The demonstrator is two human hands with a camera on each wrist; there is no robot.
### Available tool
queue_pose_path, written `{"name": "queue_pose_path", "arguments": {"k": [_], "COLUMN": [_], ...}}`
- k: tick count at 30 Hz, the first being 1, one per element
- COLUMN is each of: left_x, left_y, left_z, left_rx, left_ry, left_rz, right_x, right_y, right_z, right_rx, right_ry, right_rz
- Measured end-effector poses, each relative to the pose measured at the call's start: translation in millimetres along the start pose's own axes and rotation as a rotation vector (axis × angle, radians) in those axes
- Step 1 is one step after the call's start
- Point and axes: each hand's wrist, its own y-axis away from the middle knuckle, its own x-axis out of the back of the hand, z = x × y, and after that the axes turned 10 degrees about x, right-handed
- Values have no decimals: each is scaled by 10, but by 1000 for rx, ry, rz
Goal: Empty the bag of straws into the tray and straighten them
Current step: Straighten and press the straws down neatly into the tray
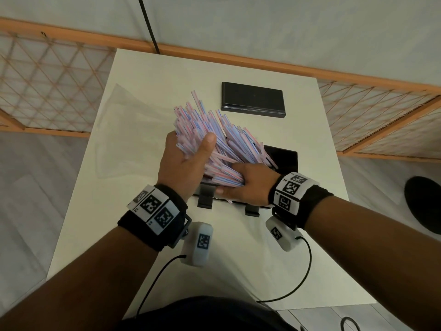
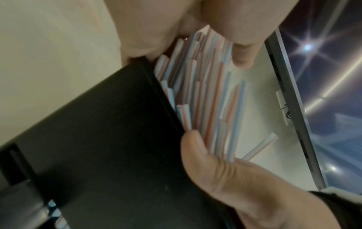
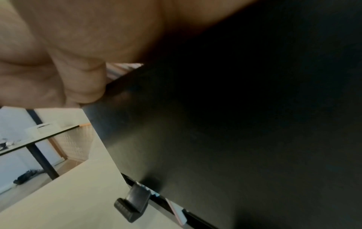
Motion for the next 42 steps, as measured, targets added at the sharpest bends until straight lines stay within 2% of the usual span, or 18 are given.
{"name": "queue_pose_path", "arguments": {"k": [4, 6, 10, 15, 19, 27, 33, 38, 42], "left_x": [84, 106, 66, -11, -55, -44, -83, -94, -28], "left_y": [-65, -100, -87, 12, 42, 25, 43, 55, 45], "left_z": [65, 71, 33, 18, 25, -12, -42, -33, -26], "left_rx": [-19, -52, -131, -104, -134, -100, -203, -242, -213], "left_ry": [38, 4, -161, -238, -212, -178, -171, -224, -294], "left_rz": [106, 115, 94, 51, -53, -23, -71, -106, -23], "right_x": [-44, -76, -35, 3, 18, -6, 68, 210, 229], "right_y": [-49, -66, -73, -55, -56, -50, -83, -130, -51], "right_z": [14, 25, 7, -4, 10, -4, -63, -104, -79], "right_rx": [-39, -34, -36, -40, -11, -3, -11, -37, -14], "right_ry": [37, 8, -58, -59, -117, -114, -52, 122, 179], "right_rz": [-34, -20, -29, 1, -18, -22, -66, 27, 92]}}
